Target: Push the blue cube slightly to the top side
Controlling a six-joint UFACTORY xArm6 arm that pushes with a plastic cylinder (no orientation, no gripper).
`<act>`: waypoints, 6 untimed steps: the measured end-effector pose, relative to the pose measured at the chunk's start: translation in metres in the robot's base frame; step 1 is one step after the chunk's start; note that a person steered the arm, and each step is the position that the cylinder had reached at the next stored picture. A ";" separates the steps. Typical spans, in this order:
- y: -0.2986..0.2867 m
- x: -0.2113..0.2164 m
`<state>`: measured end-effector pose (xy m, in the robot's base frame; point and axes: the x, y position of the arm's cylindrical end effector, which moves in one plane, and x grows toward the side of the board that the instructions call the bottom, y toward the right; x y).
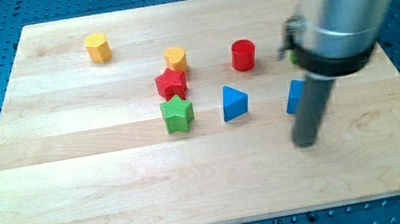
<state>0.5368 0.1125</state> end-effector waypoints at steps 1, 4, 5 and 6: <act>0.021 -0.035; 0.096 0.000; 0.116 -0.049; 0.128 -0.094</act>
